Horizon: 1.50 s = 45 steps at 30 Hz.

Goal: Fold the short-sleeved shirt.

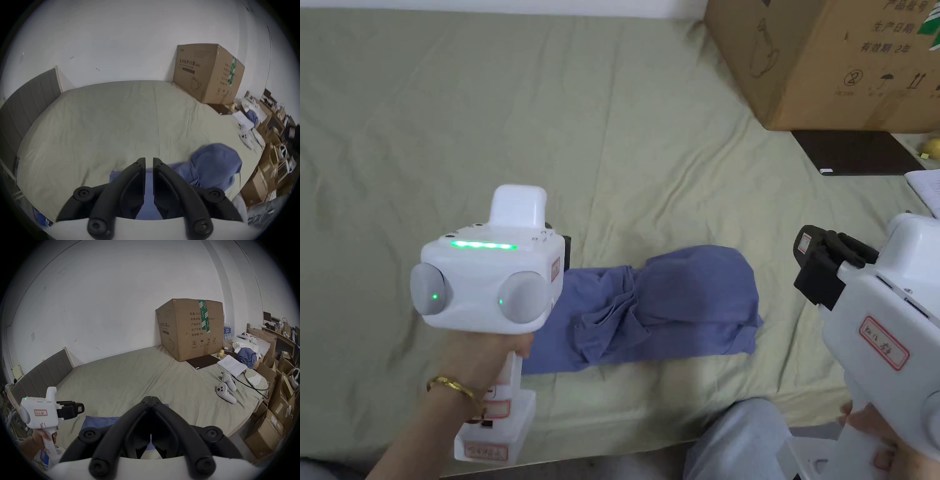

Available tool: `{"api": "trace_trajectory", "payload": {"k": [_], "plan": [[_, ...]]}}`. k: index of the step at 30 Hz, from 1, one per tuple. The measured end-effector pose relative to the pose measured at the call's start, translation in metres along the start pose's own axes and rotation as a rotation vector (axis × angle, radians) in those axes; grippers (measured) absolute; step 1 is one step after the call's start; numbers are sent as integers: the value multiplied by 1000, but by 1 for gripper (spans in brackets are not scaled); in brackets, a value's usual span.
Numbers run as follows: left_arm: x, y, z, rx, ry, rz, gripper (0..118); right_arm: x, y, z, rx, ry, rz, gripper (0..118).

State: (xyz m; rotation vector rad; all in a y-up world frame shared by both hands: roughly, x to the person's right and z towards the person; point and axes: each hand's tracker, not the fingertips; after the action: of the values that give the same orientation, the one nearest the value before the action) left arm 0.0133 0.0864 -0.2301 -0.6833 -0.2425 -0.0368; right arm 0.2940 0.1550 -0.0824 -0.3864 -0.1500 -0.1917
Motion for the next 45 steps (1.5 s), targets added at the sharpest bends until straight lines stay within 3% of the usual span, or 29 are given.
{"api": "trace_trajectory", "payload": {"k": [2,9,13,17,20,23,24,28,30,33,37,45], "plan": [[3,-14,-9,-95,-87,27,1,0,-2,0,-5,3,3,0],[44,-69,-34,-297,-210,121,0,7,-5,6,-12,-7,-8,0],[93,-84,-40,-322,-297,47,0,13,-8,9,-21,-23,-16,0],[119,-96,-60,-442,-319,73,0,15,-9,14,-25,-35,-24,0],[117,-90,-49,-426,-377,125,0,16,-9,18,-25,-39,-23,0],[94,-64,-27,-291,-433,170,2,16,-6,20,-21,-36,-17,0],[85,-56,-21,-250,-443,192,9,15,-5,20,-19,-34,-15,0],[22,-10,-5,-153,-470,291,89,9,-1,20,-4,-19,-16,0],[-9,6,-1,-117,-466,313,104,5,0,19,0,-9,-13,0],[-59,16,0,-63,-432,323,112,-1,1,14,-4,9,-15,0],[-117,0,-12,-156,-365,371,112,-12,1,8,-21,30,5,0],[-176,-67,-60,-384,-460,683,111,-28,-4,-9,-82,41,49,0]]}}
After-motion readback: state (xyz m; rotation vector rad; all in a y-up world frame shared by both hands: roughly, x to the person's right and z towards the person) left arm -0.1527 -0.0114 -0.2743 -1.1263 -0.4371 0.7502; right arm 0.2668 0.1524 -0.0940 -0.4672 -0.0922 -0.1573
